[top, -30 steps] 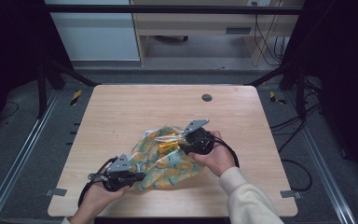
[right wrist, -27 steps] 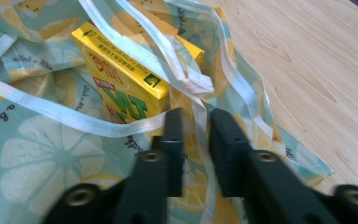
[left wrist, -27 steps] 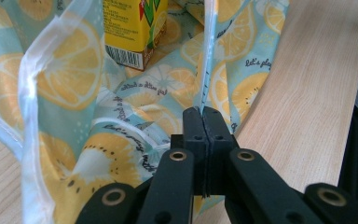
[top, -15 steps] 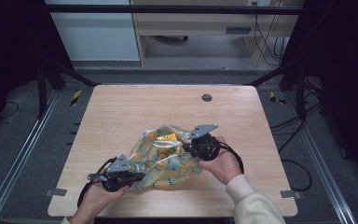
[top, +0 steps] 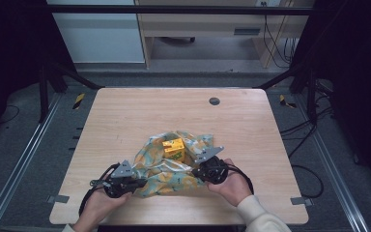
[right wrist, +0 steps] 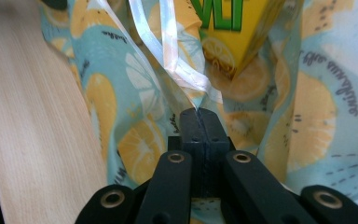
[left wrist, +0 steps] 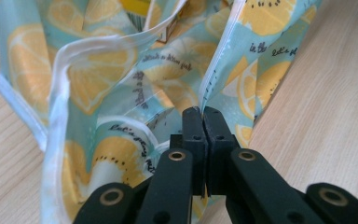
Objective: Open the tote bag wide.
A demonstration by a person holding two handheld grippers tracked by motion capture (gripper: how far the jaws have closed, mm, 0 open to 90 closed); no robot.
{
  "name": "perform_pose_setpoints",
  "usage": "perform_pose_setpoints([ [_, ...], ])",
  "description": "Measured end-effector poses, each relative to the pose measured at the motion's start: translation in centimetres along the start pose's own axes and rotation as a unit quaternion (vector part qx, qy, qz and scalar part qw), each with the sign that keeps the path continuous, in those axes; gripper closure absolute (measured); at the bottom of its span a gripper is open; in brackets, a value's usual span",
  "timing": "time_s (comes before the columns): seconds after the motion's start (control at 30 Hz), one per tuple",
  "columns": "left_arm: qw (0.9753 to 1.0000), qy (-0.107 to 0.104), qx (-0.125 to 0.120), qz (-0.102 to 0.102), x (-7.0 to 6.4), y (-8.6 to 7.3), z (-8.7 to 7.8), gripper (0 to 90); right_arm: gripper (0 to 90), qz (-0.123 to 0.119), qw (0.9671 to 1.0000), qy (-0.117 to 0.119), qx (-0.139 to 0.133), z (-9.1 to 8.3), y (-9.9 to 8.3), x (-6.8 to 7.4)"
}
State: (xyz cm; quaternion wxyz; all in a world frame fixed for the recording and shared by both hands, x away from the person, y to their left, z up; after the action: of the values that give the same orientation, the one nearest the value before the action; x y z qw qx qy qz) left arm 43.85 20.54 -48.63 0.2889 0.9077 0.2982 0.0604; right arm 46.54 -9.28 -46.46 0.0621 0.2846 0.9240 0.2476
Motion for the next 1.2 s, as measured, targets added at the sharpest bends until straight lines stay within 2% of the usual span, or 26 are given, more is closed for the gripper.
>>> perform_pose_setpoints([
  [0.07,1.0000,0.004,0.000,-0.002,0.1,0.0,0.0,89.1,90.0,-0.001,1.0000,0.000,0.004,0.2,-0.3,0.0],
  [0.1,0.9999,0.012,0.005,0.000,0.2,-0.1,-0.1,89.1,90.0,0.000,1.0000,0.002,0.006,0.2,-0.4,0.0],
  [0.27,0.9999,0.012,0.007,-0.001,0.3,-0.3,0.0,87.6,90.0,-0.001,0.9998,0.009,0.018,0.5,-1.2,0.3],
  [0.33,0.9999,0.015,0.001,-0.001,0.2,-0.2,-0.2,85.9,90.0,0.000,0.9998,0.007,0.017,0.5,-1.3,0.3],
  [0.4,0.9997,0.021,-0.015,0.005,-0.1,0.0,-1.1,80.6,89.1,0.003,1.0000,0.007,-0.006,0.1,-1.3,0.2],
  [0.43,0.9997,0.021,-0.015,0.005,-0.1,0.0,-1.1,78.3,89.1,0.003,1.0000,0.007,-0.006,0.1,-1.3,0.2],
  [0.47,0.9993,0.025,-0.029,0.001,-0.2,0.1,-1.8,75.5,82.4,0.007,0.9998,0.008,-0.017,-0.5,-1.2,0.2],
  [0.5,0.9993,0.025,-0.029,0.001,-0.2,0.1,-1.8,72.7,80.2,0.007,0.9997,0.005,-0.022,-0.8,-1.1,0.2],
  [0.53,0.9987,0.028,-0.042,-0.004,-0.2,0.2,-2.7,71.6,77.5,0.006,0.9996,0.004,-0.027,-1.2,-1.0,0.2],
  [0.6,0.9980,0.035,-0.052,-0.004,-0.2,0.3,-3.5,67.9,71.6,0.006,0.9995,-0.002,-0.032,-2.1,-0.8,0.1],
  [0.7,0.9961,0.049,-0.073,-0.005,0.1,0.8,-5.2,61.8,66.2,0.007,0.9987,-0.011,-0.049,-3.4,-0.4,-0.1],
  [0.77,0.9954,0.053,-0.080,-0.005,0.3,1.2,-5.4,59.9,64.6,0.009,0.9982,-0.017,-0.057,-4.0,-0.1,-0.3],
  [0.8,0.9950,0.057,-0.082,0.003,0.7,1.9,-5.4,54.8,60.7,0.009,0.9975,-0.030,-0.063,-4.5,0.5,-0.9],
  [0.83,0.9950,0.057,-0.082,0.003,0.7,1.9,-5.4,51.7,57.6,0.010,0.9973,-0.036,-0.064,-4.6,0.8,-1.2],
  [0.87,0.9949,0.060,-0.081,0.009,0.9,2.4,-5.2,51.7,57.6,0.010,0.9973,-0.036,-0.064,-4.6,0.8,-1.2],
  [0.9,0.9948,0.061,-0.080,0.016,1.1,2.8,-4.9,47.1,55.1,0.013,0.9969,-0.046,-0.063,-4.7,1.2,-1.6],
  [0.93,0.9948,0.060,-0.080,0.019,1.2,3.1,-4.6,38.9,49.2,0.021,0.9961,-0.059,-0.063,-4.6,1.9,-2.3],
  [0.97,0.9948,0.057,-0.078,0.032,1.3,3.7,-4.1,36.6,45.8,0.027,0.9958,-0.062,-0.062,-4.4,2.1,-2.7],
  [1.03,0.9950,0.052,-0.077,0.036,1.3,4.0,-3.6,29.3,41.8,0.037,0.9957,-0.065,-0.054,-3.7,2.4,-3.2],
  [1.07,0.9950,0.052,-0.077,0.036,1.3,4.0,-3.6,25.7,38.2,0.041,0.9957,-0.067,-0.050,-3.3,2.5,-3.5],
  [1.13,0.9960,0.033,-0.075,0.036,1.1,4.2,-3.0,20.8,32.6,0.050,0.9958,-0.065,-0.040,-2.5,2.7,-3.7],
  [1.2,0.9968,0.026,-0.068,0.033,1.1,4.0,-2.1,18.2,30.8,0.056,0.9960,-0.060,-0.036,-1.9,2.7,-3.9],
])
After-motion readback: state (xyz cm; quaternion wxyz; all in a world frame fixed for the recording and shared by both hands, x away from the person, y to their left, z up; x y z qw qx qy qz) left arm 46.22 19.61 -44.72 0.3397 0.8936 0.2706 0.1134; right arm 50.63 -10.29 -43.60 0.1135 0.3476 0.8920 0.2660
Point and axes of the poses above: each handheld gripper's, and its own axes: z roughly forward along the jaws, y roughly out of its top, x roughly to its left, the point moved 2 cm from there along z, roughly forward along the jaws, and after that the axes turned 11 degrees about x, right-handed, at the moved point
